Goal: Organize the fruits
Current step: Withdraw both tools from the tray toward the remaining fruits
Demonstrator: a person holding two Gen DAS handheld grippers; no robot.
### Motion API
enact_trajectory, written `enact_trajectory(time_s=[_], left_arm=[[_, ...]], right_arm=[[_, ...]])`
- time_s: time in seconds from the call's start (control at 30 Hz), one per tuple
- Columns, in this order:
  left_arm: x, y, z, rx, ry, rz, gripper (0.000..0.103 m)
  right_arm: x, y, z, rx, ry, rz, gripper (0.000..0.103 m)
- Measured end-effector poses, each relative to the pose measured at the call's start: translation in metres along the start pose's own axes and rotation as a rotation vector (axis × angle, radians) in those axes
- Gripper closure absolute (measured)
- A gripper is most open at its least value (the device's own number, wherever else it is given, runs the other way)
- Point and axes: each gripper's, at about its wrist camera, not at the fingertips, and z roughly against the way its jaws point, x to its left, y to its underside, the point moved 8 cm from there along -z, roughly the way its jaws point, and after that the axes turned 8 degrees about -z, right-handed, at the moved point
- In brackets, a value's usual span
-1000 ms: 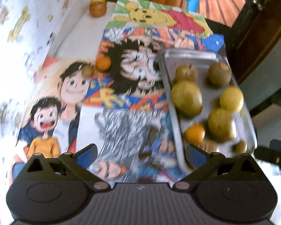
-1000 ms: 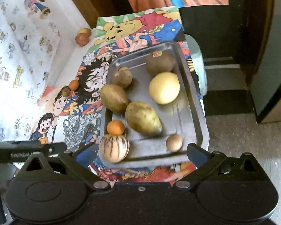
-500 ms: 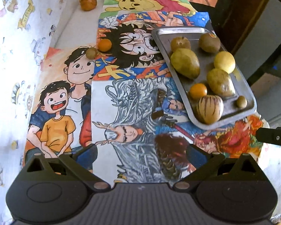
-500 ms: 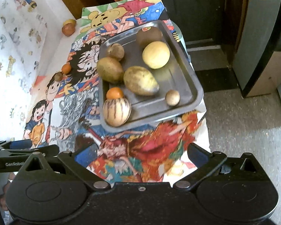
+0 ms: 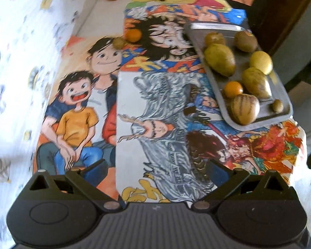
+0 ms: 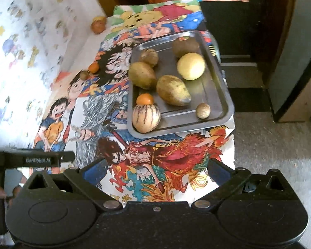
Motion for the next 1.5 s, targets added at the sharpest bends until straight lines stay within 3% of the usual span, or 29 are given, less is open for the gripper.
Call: enact_trajectory(time_s=[0.2,0.4,0.57,0.73,0.9,1.1,1.23,1.5], left_arm=[[0.017,0.009,-0.007,0.051,-0.062,0.154,0.001],[0.022,0.016,-0.002,0.071,-0.117,0.296,0.001],[0.028,0.023,0.011,0.059,-0.175,0.367,0.001],[0.04,0.028,0.016,0.051,-0.198,0.399,0.001],[0.053,0.008,0.008,-0.01,-0.211,0.326,0.001],[0.076,-0.043,-0.012,-0.11,-0.227,0.136,0.001],[0.088,-0.079,-0.024,-0.188,-0.27,0.008,0.001],[0.096,-0.126,-0.059,-0.252,-0.318,-0.214,0.001]], right_arm=[[0.0,-0.02,-0.007,0.037,-0.041,0.142,0.001],[0.013,-0.052,-0.023,0.011,-0.125,0.255,0.001],[0.029,-0.06,-0.039,0.028,-0.158,0.313,0.001],[0.044,-0.065,-0.054,0.003,-0.129,0.464,0.001],[0.06,-0.08,-0.065,-0.021,-0.109,0.638,0.001],[0.098,-0.114,-0.087,-0.066,-0.125,0.916,0.001],[0.118,-0.141,-0.118,-0.045,-0.105,1.013,0.001],[0.147,-0.176,-0.166,-0.088,-0.094,1.283,0.001]])
